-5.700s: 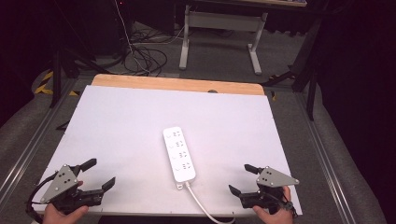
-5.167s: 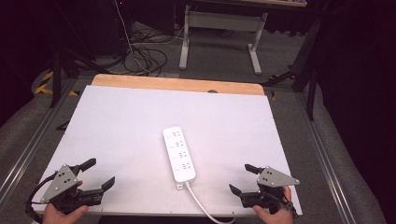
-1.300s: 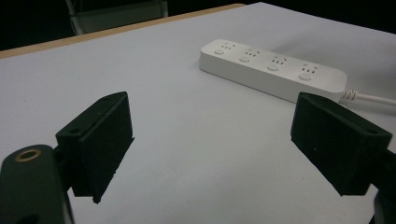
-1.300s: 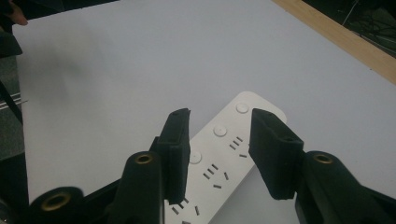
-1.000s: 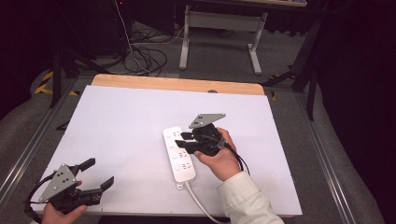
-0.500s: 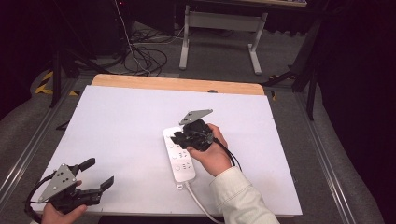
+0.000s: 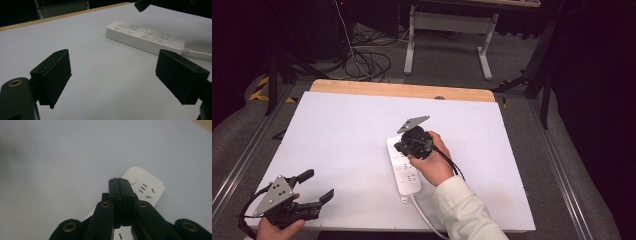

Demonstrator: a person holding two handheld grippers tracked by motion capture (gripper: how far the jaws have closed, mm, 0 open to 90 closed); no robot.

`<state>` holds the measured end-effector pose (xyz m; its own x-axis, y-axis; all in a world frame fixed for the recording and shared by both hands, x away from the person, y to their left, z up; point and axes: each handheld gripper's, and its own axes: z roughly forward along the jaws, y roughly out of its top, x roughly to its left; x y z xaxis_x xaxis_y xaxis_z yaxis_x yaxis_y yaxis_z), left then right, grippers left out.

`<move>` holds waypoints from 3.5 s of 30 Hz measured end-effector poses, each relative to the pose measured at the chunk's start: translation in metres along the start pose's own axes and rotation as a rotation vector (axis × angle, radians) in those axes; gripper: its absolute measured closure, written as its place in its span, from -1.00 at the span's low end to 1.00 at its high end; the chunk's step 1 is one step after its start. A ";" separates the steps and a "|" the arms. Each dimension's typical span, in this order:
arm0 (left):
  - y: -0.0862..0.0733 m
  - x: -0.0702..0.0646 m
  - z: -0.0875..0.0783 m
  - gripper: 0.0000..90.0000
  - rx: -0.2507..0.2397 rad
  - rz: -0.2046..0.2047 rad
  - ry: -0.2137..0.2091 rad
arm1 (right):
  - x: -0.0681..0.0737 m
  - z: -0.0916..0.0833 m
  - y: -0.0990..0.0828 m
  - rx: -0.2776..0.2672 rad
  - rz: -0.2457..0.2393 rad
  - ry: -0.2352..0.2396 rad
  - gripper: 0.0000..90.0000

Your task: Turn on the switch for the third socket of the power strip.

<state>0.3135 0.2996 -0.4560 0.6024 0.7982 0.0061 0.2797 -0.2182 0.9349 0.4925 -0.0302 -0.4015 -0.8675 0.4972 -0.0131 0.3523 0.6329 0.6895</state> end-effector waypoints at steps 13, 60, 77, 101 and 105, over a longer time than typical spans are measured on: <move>0.000 -0.001 0.000 -0.70 -0.005 -0.006 -0.005 | -0.003 0.021 -0.001 0.076 0.051 0.023 1.00; 0.000 0.000 0.000 -0.69 -0.002 -0.002 -0.006 | 0.004 0.049 -0.003 0.160 0.032 -0.029 1.00; 0.000 -0.001 0.000 -0.69 -0.002 0.000 -0.006 | 0.007 0.051 -0.004 0.163 0.044 -0.055 1.00; 0.000 -0.003 0.001 -0.69 0.003 -0.004 -0.006 | 0.009 0.051 -0.008 0.142 0.065 -0.068 1.00; 0.000 -0.003 0.001 -0.69 0.003 -0.006 -0.006 | 0.008 0.052 -0.009 0.135 0.080 -0.066 1.00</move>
<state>0.3128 0.2969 -0.4566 0.6053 0.7960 -0.0013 0.2852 -0.2154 0.9340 0.5001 -0.0010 -0.4451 -0.8115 0.5843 -0.0120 0.4674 0.6613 0.5867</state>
